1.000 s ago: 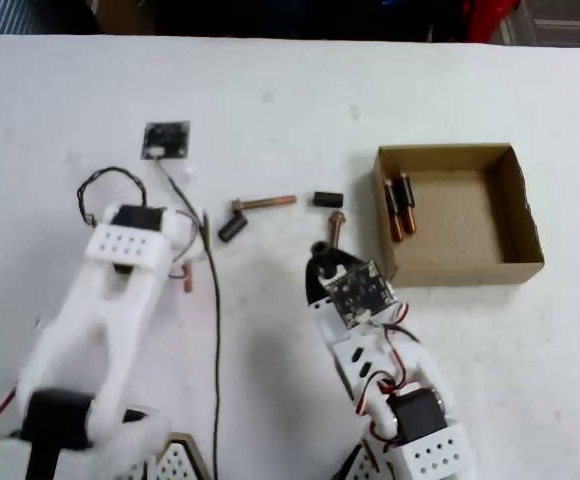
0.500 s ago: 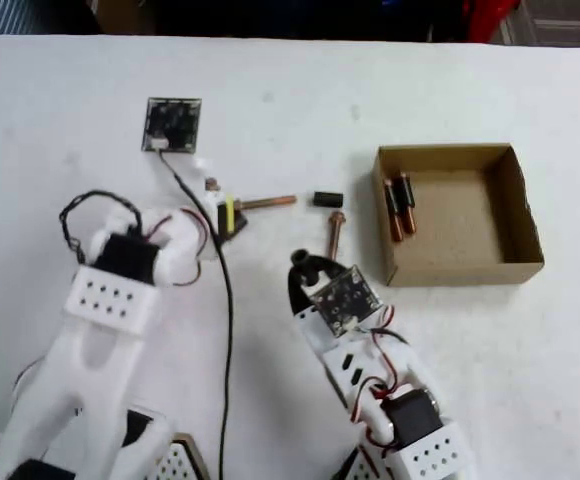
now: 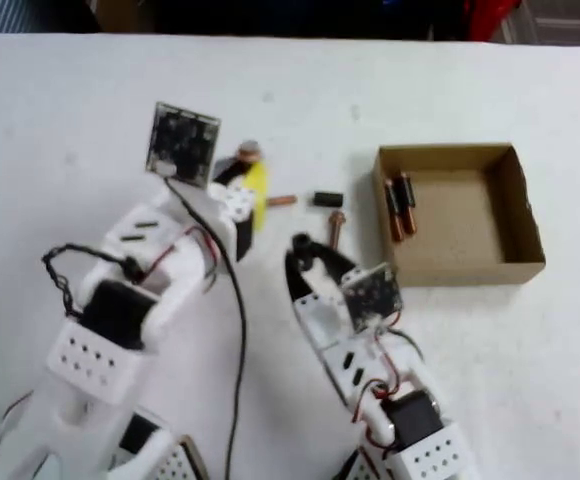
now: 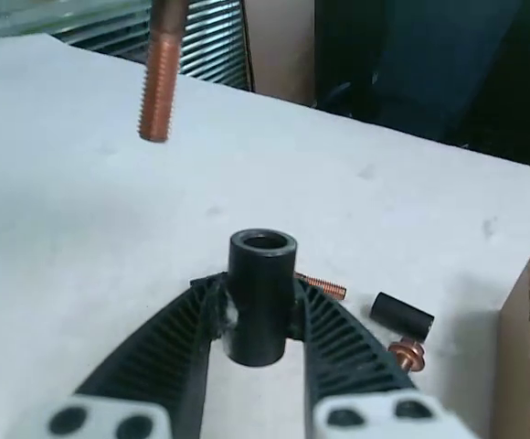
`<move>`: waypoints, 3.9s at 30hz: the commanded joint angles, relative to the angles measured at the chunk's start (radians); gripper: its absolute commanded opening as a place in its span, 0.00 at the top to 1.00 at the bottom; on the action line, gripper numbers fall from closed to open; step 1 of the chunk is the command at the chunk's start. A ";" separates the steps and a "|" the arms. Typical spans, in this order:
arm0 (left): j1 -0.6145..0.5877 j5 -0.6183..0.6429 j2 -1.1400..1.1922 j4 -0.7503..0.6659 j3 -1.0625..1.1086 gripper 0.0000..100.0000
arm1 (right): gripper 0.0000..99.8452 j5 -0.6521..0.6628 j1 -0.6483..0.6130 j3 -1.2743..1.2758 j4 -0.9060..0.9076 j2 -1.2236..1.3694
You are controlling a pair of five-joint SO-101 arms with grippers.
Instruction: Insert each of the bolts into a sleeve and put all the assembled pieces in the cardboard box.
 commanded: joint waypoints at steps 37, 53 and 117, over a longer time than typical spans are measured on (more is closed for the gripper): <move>0.197 -0.051 -0.130 -0.245 0.011 0.98 | 0.98 -0.009 -0.059 0.009 -0.162 -0.004; 0.194 -0.051 -0.236 -0.324 0.207 0.98 | 0.98 -0.009 -0.058 0.009 -0.162 -0.004; 0.194 -0.041 -0.237 -0.272 0.247 0.98 | 0.98 -0.008 -0.027 0.009 -0.160 -0.010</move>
